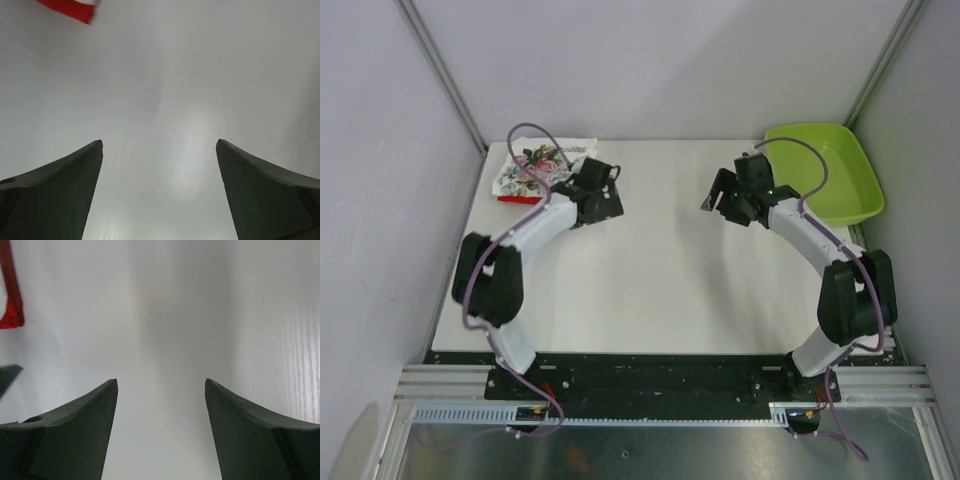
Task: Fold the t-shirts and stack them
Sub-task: Put the neatly folded tshirt into the corner of the board with both arms
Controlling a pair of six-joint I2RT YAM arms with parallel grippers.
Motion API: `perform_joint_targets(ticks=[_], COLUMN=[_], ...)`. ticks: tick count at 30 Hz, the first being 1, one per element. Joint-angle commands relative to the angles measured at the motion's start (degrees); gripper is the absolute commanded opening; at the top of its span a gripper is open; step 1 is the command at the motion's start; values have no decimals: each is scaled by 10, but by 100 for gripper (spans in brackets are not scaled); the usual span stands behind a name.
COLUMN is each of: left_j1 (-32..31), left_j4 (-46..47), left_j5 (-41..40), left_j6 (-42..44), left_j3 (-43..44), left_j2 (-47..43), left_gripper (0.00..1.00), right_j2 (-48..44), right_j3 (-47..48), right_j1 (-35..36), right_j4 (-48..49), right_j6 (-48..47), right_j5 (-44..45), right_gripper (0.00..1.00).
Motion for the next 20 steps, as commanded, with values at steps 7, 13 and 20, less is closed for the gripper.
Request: perform_joint_targets(ticks=[7, 13, 20], left_j1=[-140, -150, -150], left_j4=[29, 29, 32], left_j5=[84, 100, 102], left_j6=[86, 116, 130], left_j3=[-108, -142, -141], left_j2=[-216, -280, -293], left_gripper=[99, 99, 99], right_j2=[-172, -272, -303], right_j3=[-49, -107, -126], right_j1=[8, 8, 7], right_j4=[-52, -64, -65], right_j6=[-19, -16, -10], right_j5=[38, 63, 73], right_gripper=[82, 84, 85])
